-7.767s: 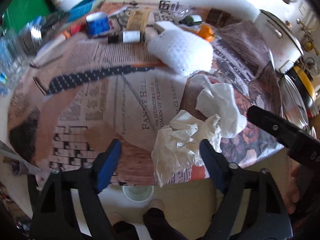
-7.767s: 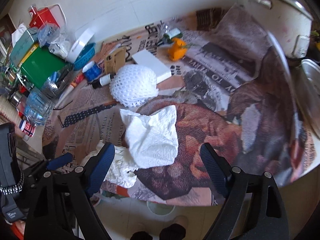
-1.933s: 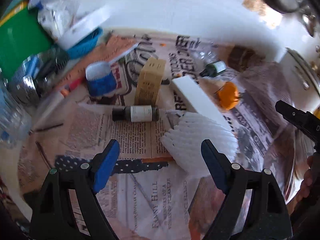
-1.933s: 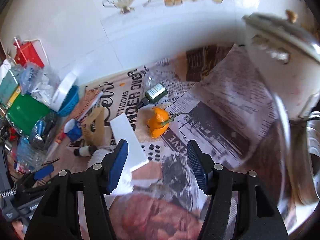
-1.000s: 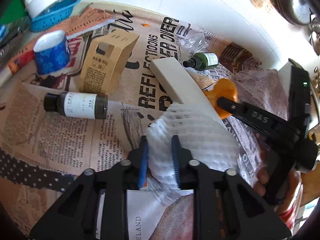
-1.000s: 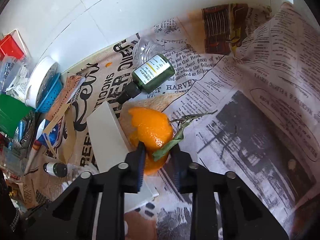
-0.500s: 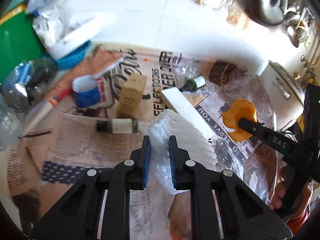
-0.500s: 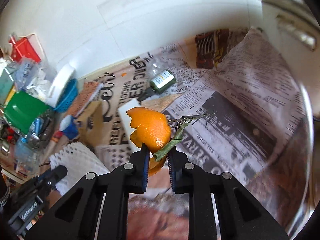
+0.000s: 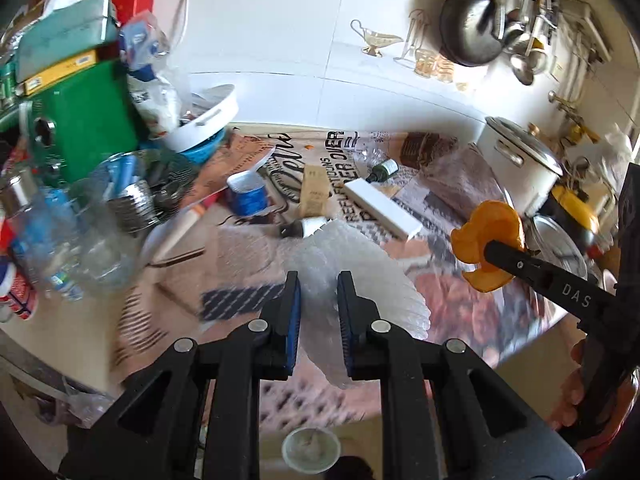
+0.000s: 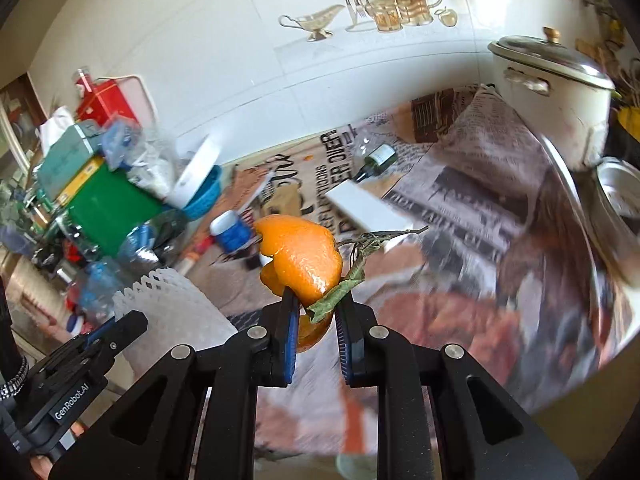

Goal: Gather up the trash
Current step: 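Carry the foam net and orange peel down and drop them into the bin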

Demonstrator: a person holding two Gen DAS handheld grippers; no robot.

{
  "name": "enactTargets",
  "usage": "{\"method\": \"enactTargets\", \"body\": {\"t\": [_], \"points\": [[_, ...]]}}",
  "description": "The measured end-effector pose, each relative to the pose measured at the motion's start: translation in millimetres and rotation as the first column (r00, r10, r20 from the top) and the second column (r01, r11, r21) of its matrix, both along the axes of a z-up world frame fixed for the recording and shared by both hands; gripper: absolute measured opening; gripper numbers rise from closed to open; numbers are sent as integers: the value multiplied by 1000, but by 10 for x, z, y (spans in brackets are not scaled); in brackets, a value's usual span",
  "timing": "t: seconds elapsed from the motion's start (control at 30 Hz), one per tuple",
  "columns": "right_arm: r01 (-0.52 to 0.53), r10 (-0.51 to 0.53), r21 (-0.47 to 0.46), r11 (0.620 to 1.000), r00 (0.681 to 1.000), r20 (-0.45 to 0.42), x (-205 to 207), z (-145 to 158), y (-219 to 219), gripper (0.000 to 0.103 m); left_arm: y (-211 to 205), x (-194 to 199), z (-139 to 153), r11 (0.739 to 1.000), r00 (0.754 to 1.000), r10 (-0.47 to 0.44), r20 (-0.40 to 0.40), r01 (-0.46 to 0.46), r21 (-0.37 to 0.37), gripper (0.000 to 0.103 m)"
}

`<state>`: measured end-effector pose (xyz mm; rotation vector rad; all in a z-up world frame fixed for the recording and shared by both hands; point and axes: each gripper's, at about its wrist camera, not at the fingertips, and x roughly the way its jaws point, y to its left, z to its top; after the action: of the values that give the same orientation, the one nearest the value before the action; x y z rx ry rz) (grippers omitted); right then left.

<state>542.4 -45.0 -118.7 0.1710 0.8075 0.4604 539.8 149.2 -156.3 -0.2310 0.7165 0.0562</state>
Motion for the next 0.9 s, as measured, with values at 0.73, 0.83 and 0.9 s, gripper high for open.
{"method": "enactTargets", "body": {"t": [0.73, 0.83, 0.9], "points": [[26, -40, -82, 996, 983, -180, -1509, -560, 9, 16, -34, -1305, -729, 990, 971, -135, -197, 141, 16, 17], [5, -26, -93, 996, 973, -228, -1525, -819, -78, 16, -138, -1311, -1056, 992, 959, -121, -258, 124, -2, 17], [-12, -12, -95, 995, 969, -246, -1529, -991, -136, 16, -213, -1303, -1291, 994, 950, -104, -295, 107, -7, 17]]}}
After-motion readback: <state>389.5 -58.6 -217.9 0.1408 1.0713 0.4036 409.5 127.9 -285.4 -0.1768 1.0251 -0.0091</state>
